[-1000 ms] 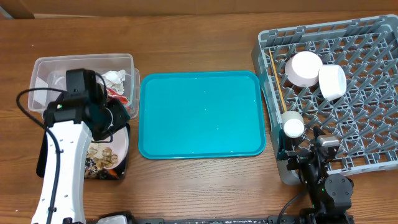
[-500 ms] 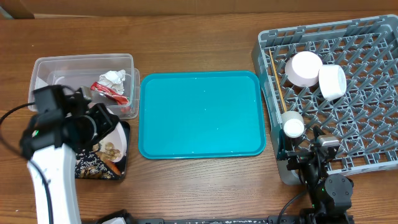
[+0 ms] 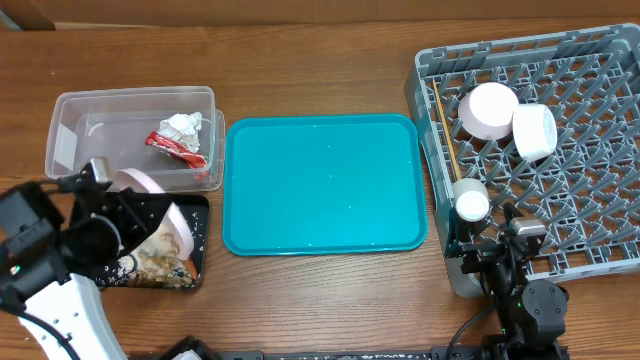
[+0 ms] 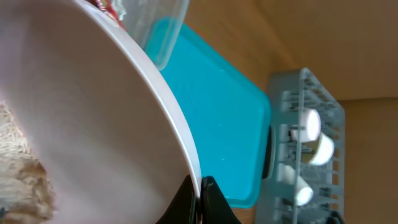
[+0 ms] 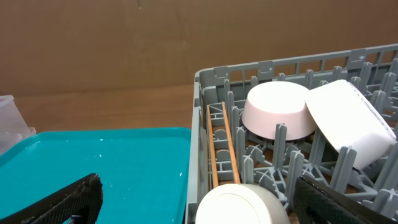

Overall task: Sort waste into correct bins and load items into the dishwasher
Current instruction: 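Tilt the plate with the left gripper to dump scraps onto black tray, then carry the emptied plate with the left gripper to the dish rack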

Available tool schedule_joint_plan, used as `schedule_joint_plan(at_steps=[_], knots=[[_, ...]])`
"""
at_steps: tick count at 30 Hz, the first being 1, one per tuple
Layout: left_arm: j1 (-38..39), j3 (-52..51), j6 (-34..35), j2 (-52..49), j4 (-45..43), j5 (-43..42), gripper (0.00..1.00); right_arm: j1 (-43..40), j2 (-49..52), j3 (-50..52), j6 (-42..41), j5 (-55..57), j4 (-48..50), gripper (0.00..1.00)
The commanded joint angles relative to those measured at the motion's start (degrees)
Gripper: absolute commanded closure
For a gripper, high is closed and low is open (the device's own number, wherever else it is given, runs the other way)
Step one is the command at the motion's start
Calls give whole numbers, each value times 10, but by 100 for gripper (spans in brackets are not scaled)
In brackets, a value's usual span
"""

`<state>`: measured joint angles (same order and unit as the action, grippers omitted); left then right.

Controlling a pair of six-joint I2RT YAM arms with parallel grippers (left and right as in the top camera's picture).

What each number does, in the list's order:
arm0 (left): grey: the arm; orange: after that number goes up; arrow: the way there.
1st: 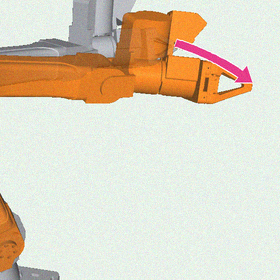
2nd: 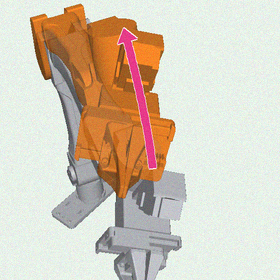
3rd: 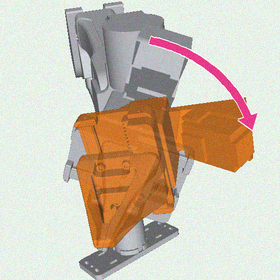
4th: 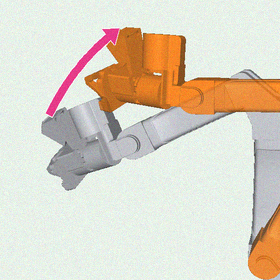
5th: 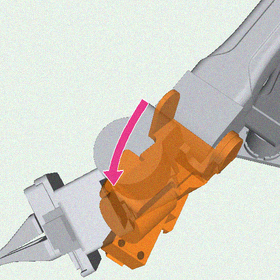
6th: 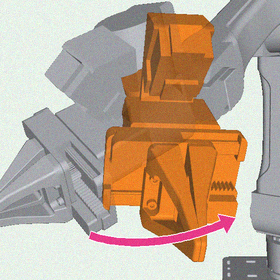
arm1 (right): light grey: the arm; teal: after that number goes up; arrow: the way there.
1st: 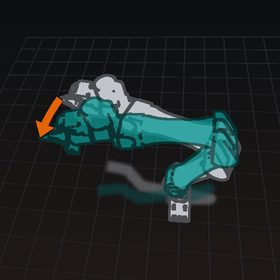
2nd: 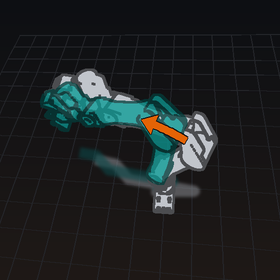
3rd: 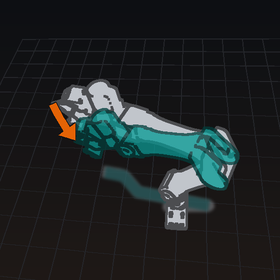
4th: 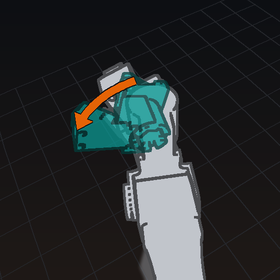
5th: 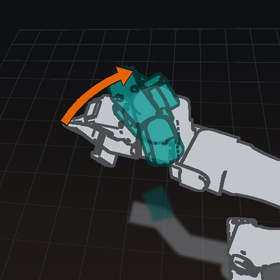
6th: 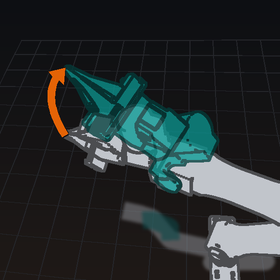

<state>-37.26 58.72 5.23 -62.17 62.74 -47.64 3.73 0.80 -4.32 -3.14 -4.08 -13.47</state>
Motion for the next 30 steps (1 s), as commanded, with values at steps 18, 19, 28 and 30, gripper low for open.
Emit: schedule_joint_plan(at_steps=[18,19,28,30], knots=[[-137,-70,-187,5,32,-288,96,-4,-6,3,2,-1,3,0],[-125,-61,-179,5,28,-285,96,-4,-6,3,2,-1,3,0],[108,-17,149,1,-306,-234,96,-4,-6,3,2,-1,3,0],[188,-17,249,-6,-443,-189,96,-4,-6,3,2,-1,3,0]])
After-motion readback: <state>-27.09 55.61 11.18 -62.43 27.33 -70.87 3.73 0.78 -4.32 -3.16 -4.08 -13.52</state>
